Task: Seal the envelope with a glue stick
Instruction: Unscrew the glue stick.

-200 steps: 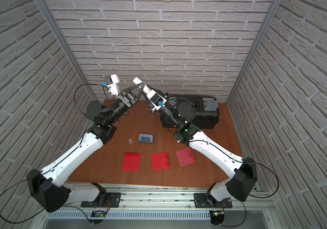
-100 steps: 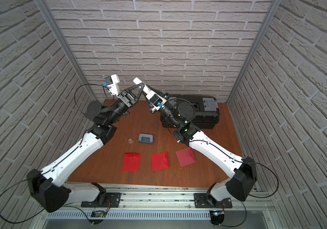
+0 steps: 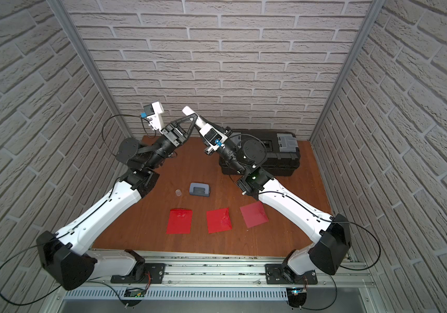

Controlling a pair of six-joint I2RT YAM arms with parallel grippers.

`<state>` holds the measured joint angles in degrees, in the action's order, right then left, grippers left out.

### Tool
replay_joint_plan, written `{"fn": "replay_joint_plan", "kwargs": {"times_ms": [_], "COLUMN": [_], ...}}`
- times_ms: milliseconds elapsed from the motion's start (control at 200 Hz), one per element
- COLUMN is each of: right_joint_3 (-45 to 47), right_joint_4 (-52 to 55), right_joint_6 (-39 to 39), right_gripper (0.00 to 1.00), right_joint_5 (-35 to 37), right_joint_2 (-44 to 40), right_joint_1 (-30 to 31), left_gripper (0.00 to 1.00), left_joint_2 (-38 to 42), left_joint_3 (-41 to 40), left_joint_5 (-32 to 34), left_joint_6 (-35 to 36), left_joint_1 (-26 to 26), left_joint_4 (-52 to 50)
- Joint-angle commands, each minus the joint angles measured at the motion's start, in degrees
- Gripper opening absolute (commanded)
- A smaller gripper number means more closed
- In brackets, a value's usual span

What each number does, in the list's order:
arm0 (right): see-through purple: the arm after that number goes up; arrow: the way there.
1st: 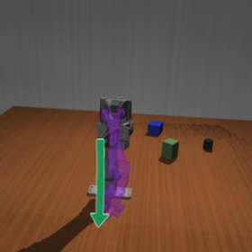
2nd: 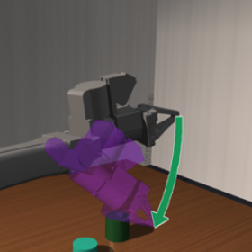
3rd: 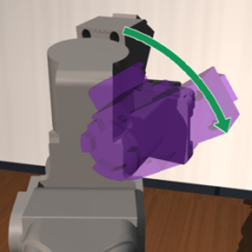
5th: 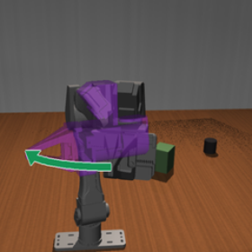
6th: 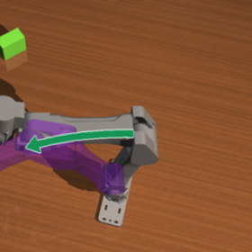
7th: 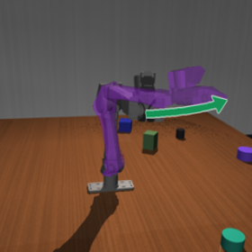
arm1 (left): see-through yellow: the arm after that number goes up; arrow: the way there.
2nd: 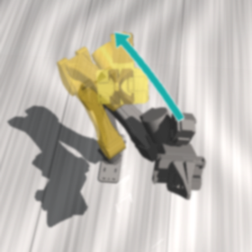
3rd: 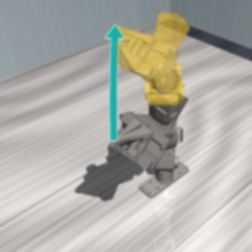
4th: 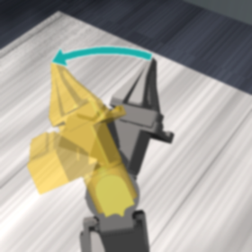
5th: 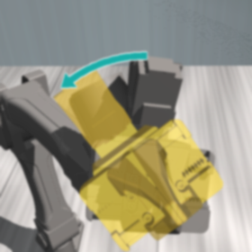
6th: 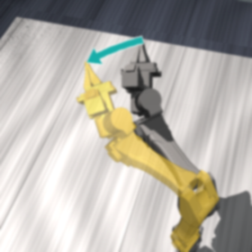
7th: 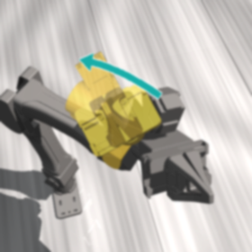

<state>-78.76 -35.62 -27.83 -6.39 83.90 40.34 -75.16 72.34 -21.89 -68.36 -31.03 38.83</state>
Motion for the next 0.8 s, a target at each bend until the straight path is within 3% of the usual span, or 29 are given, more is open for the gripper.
{"fn": "replay_joint_plan", "kwargs": {"times_ms": [0,95,205,370,610,795], "right_joint_3": [-1.1,0.0,1.8,6.3,9.2,12.6], "right_joint_4": [-0.3,2.2,7.9,17.0,41.3,54.3], "right_joint_6": [1.8,3.6,5.2,9.1,21.2,28.6], "right_gripper": [0.11,0.07,0.03,0.03,0.03,0.03], "right_joint_5": [0.1,1.6,5.5,11.2,18.1,16.7], "right_joint_2": [-0.8,-2.3,-4.9,-10.2,-17.6,-21.9], "right_joint_1": [0.4,0.4,0.3,0.3,-0.5,-6.8], "left_gripper": [0.13,0.34,0.46,0.49,0.48,0.49], "left_joint_2": [1.4,3.0,5.6,8.2,8.0,3.0], "left_joint_3": [-0.6,-1.0,-2.4,-3.9,-4.8,-3.0], "left_joint_5": [0.1,0.8,2.5,2.9,1.2,-3.7], "left_joint_6": [1.6,6.2,12.9,23.5,38.4,56.6], "left_joint_1": [0.6,0.8,1.4,2.1,1.7,-0.5], "left_joint_4": [-1.7,-7.3,-15.6,-29.8,-47.5,-54.3]}}
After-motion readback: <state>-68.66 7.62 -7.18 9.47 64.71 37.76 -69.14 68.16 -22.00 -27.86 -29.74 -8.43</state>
